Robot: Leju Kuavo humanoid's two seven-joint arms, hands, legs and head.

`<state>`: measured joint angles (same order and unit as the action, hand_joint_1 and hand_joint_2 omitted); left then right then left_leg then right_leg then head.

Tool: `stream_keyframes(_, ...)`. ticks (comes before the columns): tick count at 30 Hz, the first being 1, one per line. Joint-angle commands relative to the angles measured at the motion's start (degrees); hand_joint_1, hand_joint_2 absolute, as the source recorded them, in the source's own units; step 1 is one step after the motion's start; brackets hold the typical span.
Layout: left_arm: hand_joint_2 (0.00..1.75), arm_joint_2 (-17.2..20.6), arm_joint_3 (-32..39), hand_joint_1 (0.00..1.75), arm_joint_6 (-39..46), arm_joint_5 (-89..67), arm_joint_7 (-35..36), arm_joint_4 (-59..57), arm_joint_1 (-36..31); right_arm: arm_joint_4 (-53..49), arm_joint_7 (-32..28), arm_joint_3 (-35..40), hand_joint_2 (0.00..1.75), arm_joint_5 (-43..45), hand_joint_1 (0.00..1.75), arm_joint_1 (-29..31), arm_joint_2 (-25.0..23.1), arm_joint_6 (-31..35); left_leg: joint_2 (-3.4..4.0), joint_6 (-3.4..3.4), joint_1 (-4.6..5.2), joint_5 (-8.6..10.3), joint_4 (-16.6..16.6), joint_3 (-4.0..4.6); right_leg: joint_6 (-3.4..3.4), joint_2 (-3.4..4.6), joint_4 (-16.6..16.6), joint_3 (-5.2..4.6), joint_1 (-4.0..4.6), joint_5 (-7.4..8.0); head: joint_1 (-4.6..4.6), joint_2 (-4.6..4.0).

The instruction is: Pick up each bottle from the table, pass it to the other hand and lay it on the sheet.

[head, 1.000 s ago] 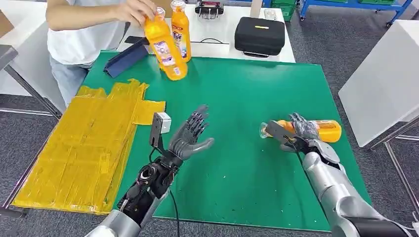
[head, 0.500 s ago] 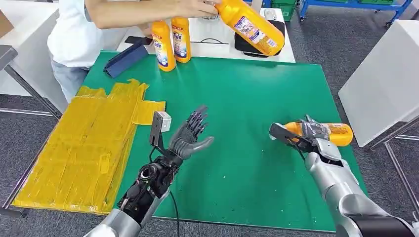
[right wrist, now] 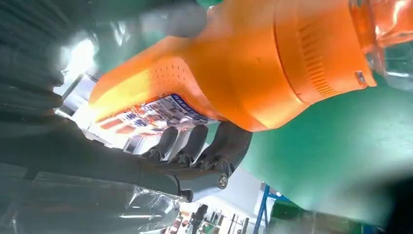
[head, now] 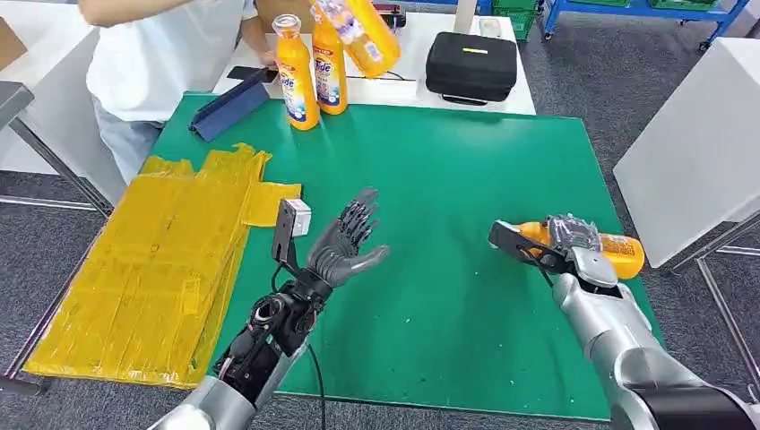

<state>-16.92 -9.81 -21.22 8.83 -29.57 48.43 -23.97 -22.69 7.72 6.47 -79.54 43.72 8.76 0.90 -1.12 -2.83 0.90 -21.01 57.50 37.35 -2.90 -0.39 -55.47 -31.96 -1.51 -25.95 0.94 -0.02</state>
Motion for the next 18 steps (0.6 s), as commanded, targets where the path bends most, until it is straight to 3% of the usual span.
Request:
stream_keyframes(1,1.75,1.0,-0.4,0.0,0.1,-0.2,-0.2,-2.6,-2.1,3.3,-4.9,-1.3,1.75,1.6,1.75,-0.4,-1.6,1.1,0.1,0.27,-0.15,-0.17,0.0,-0.34,0.24,0.04,0.1,0.4,0.16,-0.11,0.0,0.0)
stream_keyframes(6,1.75,1.2,-0.2,0.0,0.2,-0.1,-0.8,-3.4,-2.7,3.1,-13.1,-1.4,1.75,3.9,1.75,-0.1,-5.6,0.9,0.22,0.17,-0.09,-0.11,0.0,-0.21,0.15,0.19,0.1,0.22,0.1,-0.03,0.0,0.0)
stream_keyframes(10,1.75,1.0,-0.1,0.0,0.3,-0.1,-0.9,-4.0,-3.4,3.1,-14.7,-0.1,1.75,3.8,1.75,-0.2,-8.4,1.3,0.58,0.27,-0.14,-0.18,0.0,-0.35,0.21,0.48,0.1,0.29,0.16,-0.03,0.02,0.0)
stream_keyframes(18,1.75,0.8,-0.5,0.0,-0.1,-0.2,-1.3,-5.0,-4.0,3.0,-17.6,1.2,1.75,4.6,1.75,-1.4,-10.4,1.5,0.45,0.13,-0.14,-0.07,0.0,-0.25,0.09,0.36,0.1,0.18,0.16,0.0,0.0,0.0)
